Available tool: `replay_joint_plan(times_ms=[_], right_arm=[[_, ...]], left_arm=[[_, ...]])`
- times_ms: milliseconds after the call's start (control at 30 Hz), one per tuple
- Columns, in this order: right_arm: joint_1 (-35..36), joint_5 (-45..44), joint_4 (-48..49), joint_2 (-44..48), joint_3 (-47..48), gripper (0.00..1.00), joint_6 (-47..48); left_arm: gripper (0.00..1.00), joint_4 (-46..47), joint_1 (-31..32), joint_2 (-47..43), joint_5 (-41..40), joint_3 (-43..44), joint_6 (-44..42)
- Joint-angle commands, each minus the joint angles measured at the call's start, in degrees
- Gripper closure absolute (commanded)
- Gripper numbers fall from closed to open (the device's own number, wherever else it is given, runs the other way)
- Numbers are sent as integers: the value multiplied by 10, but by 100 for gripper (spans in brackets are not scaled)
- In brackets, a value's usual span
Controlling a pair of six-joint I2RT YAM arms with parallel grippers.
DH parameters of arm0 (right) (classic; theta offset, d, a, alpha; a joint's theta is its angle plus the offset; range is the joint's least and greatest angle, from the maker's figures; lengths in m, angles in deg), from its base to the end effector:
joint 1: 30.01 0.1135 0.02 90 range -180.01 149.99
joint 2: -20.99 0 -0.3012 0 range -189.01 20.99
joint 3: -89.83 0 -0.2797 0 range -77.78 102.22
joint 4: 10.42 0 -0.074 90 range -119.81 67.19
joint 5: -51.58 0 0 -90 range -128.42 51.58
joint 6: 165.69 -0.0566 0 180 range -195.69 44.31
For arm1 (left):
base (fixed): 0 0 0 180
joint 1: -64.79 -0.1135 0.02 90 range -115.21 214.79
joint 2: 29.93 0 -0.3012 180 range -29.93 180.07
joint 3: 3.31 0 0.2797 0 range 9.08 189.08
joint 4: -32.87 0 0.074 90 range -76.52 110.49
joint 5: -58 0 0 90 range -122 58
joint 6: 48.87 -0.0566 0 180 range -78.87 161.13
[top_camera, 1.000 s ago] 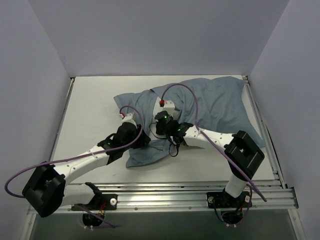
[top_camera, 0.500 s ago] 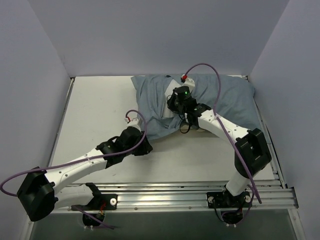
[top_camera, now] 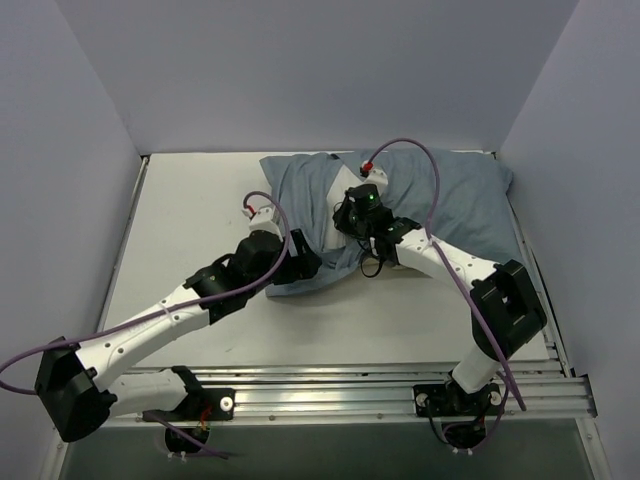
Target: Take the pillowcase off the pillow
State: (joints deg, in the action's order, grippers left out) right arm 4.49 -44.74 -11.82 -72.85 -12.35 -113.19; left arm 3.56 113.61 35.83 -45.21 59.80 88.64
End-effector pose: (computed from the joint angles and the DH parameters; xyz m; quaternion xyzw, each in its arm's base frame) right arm 0.3606 0.2403 0.2978 0.0537 0.8037 0.3114 0.5042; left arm 0.1976 -0.2062 0.3069 -0.0459 0.8692 -0.2920 0.3964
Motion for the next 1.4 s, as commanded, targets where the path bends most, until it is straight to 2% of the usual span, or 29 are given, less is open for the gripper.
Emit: replay_joint_plan(times_ms=[0,100,233,500,533,567,633,667,700,1100,1367], right_arm=[[18,2,21,20,-12,100,-10],[25,-1,24,19,-16,100,-13],[30,-5,26,20,-16,100,-14],[35,-4,32,20,-23,100,-12],[35,-3,33,20,-25,100,-13],[35,-3,33,21,-26,100,-13],[35,-3,34,23,-28,100,-13],[36,-3,35,25,-31,100,-12],[35,-4,36,28,-33,100,-11],[4,11,8,103,-21,100,1],[-56,41,-44,175,-7,100,14]], left_arm=[[12,18,2,48,-61,83,-29],[14,25,0,102,-73,125,-48],[24,13,-7,162,-71,154,-48],[41,1,-21,211,-88,140,-36],[46,1,-28,213,-86,137,-32],[59,1,-30,214,-84,132,-31],[73,6,-40,213,-82,122,-26],[89,8,-43,208,-82,116,-24],[95,11,-47,206,-81,101,-22],[98,52,-106,148,-54,-41,22],[98,60,-127,98,-76,-105,51]])
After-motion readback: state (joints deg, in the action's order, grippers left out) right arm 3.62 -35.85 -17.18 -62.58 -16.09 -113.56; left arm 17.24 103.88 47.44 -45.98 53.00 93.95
